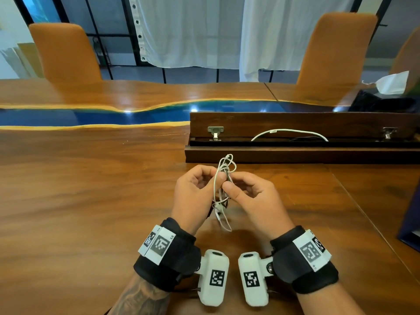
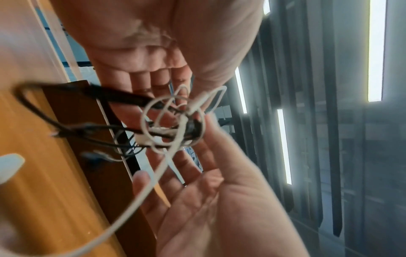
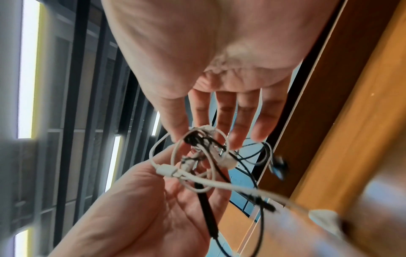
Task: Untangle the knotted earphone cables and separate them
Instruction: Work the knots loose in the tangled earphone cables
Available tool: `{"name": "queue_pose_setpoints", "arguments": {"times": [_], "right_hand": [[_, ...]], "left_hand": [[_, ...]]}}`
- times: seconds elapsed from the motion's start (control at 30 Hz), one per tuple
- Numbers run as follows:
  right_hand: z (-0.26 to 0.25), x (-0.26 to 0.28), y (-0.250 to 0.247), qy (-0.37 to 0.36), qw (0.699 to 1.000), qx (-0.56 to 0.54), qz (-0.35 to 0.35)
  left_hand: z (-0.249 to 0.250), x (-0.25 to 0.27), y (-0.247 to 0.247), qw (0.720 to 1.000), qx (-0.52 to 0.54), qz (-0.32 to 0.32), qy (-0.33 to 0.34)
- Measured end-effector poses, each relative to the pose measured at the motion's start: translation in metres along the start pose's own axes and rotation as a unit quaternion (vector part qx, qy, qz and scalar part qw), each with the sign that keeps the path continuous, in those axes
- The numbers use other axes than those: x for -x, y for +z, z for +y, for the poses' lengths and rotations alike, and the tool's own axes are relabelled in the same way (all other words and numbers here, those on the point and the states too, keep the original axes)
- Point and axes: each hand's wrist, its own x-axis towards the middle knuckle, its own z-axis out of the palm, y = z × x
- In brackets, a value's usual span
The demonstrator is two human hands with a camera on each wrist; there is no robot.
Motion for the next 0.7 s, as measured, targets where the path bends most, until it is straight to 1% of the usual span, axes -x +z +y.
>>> {"name": "queue_pose_setpoints", "arguments": {"times": [0.07,0.17,0.33,0.43,0.5,0.57,0.6,0.63,0.7], "right_hand": [[0.004,-0.001,0.000,-0.005,1.000,0.024,0.017],[0.004,-0.002,-0.002,0.003,0.999,0.021,0.042],[0.012,-0.005,-0.011,0.042,0.993,0.040,0.104],[0.012,-0.006,-0.008,0.071,0.989,0.004,0.128],[0.009,-0.007,-0.004,0.084,0.985,-0.072,0.135],[0.004,-0.007,-0.004,0.100,0.971,-0.172,0.129],[0.002,-0.007,-0.004,0.104,0.966,-0.203,0.124],[0.001,-0.006,-0.005,0.102,0.966,-0.207,0.120],[0.001,-0.005,-0.007,0.087,0.977,-0.161,0.110]], "left_hand": [[0.000,-0.001,-0.001,1.000,0.004,-0.009,-0.006],[0.000,-0.001,0.001,0.999,0.017,-0.024,-0.025],[-0.002,-0.007,-0.004,0.998,0.043,-0.002,-0.049],[-0.002,-0.007,-0.004,0.995,0.069,-0.011,-0.076],[-0.002,-0.007,-0.004,0.995,0.062,-0.017,-0.081],[-0.001,-0.008,-0.005,0.996,0.044,-0.010,-0.076],[-0.002,-0.008,-0.006,0.996,0.040,-0.004,-0.075],[-0.001,-0.009,-0.007,0.997,0.040,0.000,-0.073],[-0.001,-0.009,-0.008,0.997,0.045,0.007,-0.064]]}}
